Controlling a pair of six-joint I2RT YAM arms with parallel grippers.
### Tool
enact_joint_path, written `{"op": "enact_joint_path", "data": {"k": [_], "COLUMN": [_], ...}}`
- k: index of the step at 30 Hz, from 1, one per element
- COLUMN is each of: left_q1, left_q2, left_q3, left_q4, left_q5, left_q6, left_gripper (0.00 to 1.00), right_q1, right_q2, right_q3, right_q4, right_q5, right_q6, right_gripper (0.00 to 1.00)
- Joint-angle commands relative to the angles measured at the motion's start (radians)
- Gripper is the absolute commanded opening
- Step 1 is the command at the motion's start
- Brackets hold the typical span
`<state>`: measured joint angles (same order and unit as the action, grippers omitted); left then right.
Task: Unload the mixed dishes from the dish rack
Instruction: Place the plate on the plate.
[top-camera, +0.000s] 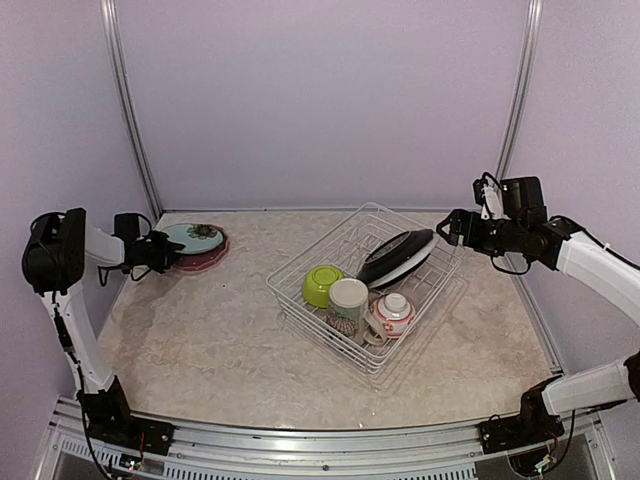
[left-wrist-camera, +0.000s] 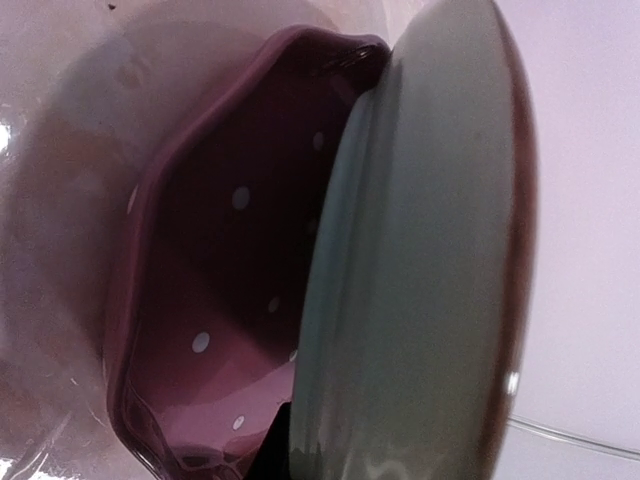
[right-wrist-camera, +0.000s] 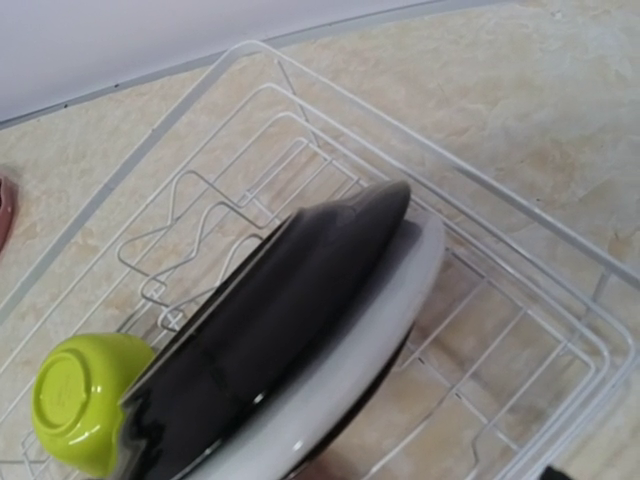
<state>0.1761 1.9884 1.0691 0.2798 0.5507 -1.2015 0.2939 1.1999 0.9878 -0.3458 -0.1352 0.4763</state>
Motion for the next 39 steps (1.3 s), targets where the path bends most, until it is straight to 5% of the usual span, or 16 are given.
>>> {"op": "enact_joint_path", "data": {"k": [1,15,28,39], "left_q1": [-0.007,-0.009,-0.033,-0.253], "left_q2": [0.003,-0.055,-0.206,-0.364], "left_q3": [0.086,0.103,0.105,0.157], "left_q4": [-0.037,-0.275,-0.54,-0.697], "left_q5": [0.034,-0.023,-0.228,-0.422], "left_q6": [0.061,0.196,0.379,0.517], "left_gripper": [0.16,0.47,0.7,0.88], "right_q1": [0.005,0.005,0.004,0.005], "right_q2": [-0.03,0.015,0.014,0.043], "right_q3": [-0.02,0.008,-0.01,-0.012], "right_q4": [0.009,-0.009,0.007,0.012], "right_q5": [0.011,0.013,0.012,0.013], "right_q6": [0.006,-0.001,-0.012,-0.019], "right_gripper": [0.91,0.91,0.92,0.91]}}
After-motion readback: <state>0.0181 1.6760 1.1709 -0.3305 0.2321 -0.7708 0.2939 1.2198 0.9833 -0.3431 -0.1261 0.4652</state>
